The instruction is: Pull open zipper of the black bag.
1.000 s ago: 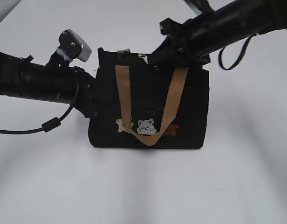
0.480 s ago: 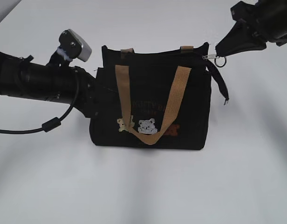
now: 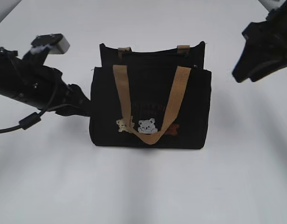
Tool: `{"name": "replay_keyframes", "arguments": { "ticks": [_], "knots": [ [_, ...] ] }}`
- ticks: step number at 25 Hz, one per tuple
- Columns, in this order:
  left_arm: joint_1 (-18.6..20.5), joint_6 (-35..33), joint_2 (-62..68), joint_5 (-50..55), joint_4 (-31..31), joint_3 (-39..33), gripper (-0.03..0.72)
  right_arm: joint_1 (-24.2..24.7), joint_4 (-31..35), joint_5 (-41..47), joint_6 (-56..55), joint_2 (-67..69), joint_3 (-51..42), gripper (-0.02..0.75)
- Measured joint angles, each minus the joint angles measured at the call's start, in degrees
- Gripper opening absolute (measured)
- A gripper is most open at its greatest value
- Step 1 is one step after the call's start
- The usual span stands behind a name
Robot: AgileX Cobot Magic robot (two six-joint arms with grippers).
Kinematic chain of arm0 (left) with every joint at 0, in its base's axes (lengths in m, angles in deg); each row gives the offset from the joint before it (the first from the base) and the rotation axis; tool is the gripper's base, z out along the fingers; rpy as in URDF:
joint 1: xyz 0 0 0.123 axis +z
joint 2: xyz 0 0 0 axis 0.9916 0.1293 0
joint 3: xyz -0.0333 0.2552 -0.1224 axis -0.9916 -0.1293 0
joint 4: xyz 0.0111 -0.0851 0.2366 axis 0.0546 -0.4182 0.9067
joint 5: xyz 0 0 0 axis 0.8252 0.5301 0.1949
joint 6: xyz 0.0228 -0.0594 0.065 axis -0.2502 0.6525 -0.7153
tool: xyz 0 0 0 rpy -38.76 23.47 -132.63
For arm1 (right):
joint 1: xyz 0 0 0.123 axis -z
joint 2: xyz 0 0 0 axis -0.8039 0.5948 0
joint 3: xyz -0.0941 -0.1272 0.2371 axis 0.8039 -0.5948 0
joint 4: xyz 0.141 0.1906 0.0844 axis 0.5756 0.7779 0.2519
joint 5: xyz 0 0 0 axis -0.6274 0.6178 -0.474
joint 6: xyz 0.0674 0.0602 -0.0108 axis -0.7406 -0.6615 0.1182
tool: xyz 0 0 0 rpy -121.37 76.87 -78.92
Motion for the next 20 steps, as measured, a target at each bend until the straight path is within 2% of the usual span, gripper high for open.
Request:
{"name": "replay_keyframes", "arguments": {
  "ticks": [2, 4, 8, 12, 15, 20],
  "knots": [
    [0.0, 14.5, -3.6, 0.3, 10.3, -0.8, 0.276, -2.4, -9.1, 1.1, -5.5, -3.2, -0.2, 0.314],
    [0.0, 23.9, -7.5, 0.2, 17.1, -2.8, 0.264, -5.3, -14.1, 1.2, -9.6, -7.3, -1.8, 0.311],
    [0.0, 30.1, -17.7, 0.5, 20.3, -9.1, 0.256, -9.1, -16.5, 1.3, -12.5, -18.5, -10.7, 0.309],
    [0.0, 38.9, -31.3, 4.1, 27.2, -14.3, 0.255, -9.5, -17.9, 1.2, -13.0, -31.6, -23.4, 0.309],
    [0.0, 48.0, -42.8, 9.8, 35.6, -15.3, 0.255, -9.5, -19.8, 0.2, -13.0, -42.9, -32.7, 0.309],
    [-0.1, 55.9, -62.5, 19.1, 44.1, -15.4, 0.255, -9.5, -22.8, -2.9, -13.0, -62.2, -42.6, 0.309]
  ]
}}
